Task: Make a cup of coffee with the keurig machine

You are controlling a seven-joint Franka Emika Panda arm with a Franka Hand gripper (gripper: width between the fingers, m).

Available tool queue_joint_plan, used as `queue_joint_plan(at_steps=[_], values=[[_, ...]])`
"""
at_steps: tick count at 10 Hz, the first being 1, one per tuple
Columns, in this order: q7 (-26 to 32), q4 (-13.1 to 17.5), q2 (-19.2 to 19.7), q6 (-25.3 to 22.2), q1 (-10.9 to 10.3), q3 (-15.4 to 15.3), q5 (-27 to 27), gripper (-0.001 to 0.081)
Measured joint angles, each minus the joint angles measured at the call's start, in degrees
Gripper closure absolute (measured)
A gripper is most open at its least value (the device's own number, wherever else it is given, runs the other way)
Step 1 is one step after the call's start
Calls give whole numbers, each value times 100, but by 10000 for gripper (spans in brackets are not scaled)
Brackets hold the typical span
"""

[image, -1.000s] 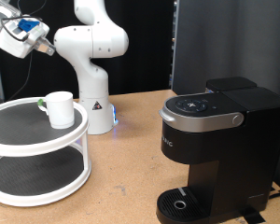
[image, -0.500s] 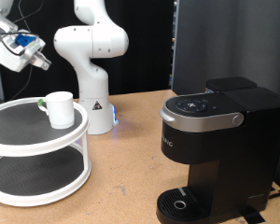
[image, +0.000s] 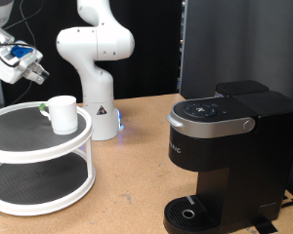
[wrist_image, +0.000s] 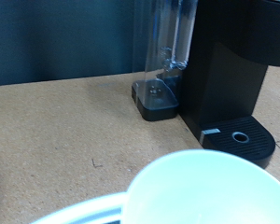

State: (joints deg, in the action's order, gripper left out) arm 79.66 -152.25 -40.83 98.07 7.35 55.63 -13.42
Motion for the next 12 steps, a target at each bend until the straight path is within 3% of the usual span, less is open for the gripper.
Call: queue_joint_plan(at_steps=[2,3,4,5,9,12], values=[[42,-13,71,219,-85,115,-38,410],[58,-38,85,362,-137,171,-82,410],[100,-114,100,553,-178,239,-111,213],[161,-240,120,787,-191,313,-121,81],[449,-662,221,1423,-312,607,-120,4],[617,-737,305,1486,-381,785,-105,4]])
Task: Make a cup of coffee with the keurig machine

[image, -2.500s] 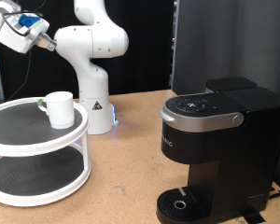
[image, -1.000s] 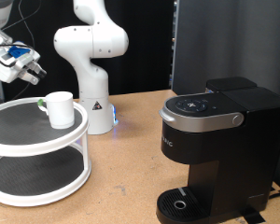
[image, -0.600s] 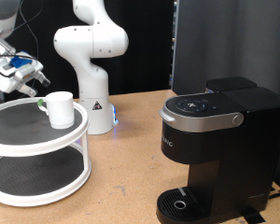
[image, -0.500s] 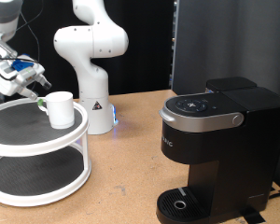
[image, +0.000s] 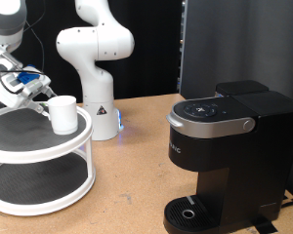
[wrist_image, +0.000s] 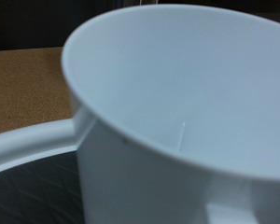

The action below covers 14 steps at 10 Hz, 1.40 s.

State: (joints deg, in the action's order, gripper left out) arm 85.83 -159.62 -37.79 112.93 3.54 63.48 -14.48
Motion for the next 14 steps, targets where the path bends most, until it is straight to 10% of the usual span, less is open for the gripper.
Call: queue_joint_plan(at_steps=[7,14], values=[[78,-1,33,100,-114,111,-16,4],[-30,33,33,117,-210,100,-175,736]])
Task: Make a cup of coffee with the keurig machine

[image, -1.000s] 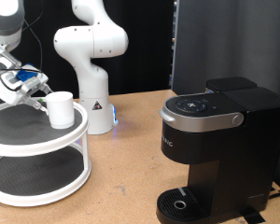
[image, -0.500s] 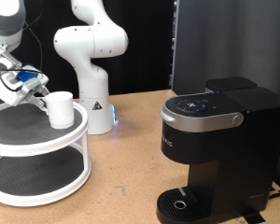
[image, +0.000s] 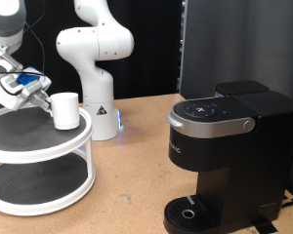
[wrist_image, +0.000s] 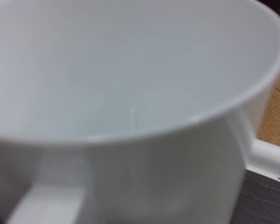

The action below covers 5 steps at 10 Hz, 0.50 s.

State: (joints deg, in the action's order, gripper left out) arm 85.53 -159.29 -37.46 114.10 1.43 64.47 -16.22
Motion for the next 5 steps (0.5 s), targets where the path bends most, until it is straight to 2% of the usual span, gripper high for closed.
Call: queue_joint_plan(at_steps=[3,5], values=[[-358,212,-46,-439,-12,-104,-170,736],[-760,435,-129,-829,-10,-291,-298,736]])
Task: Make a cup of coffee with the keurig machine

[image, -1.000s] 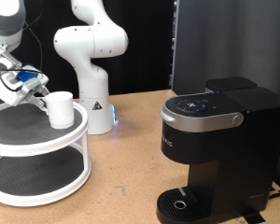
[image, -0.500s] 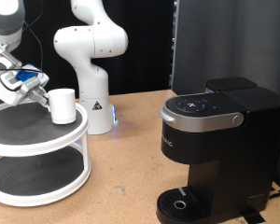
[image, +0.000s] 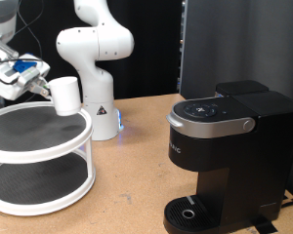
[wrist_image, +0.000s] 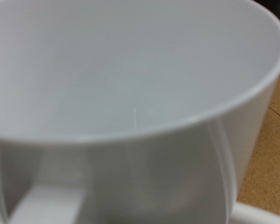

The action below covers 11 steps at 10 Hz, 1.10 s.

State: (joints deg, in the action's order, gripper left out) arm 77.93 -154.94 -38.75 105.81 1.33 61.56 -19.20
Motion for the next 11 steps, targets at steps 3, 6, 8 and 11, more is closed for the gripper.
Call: queue_joint_plan(at_steps=[3,6,8,11], values=[[-568,374,-21,-561,-2,-381,47,736],[-621,365,-8,-478,0,-442,26,736],[-686,68,-8,264,-44,-646,-307,736],[-874,-261,30,1230,-487,-956,-896,736]])
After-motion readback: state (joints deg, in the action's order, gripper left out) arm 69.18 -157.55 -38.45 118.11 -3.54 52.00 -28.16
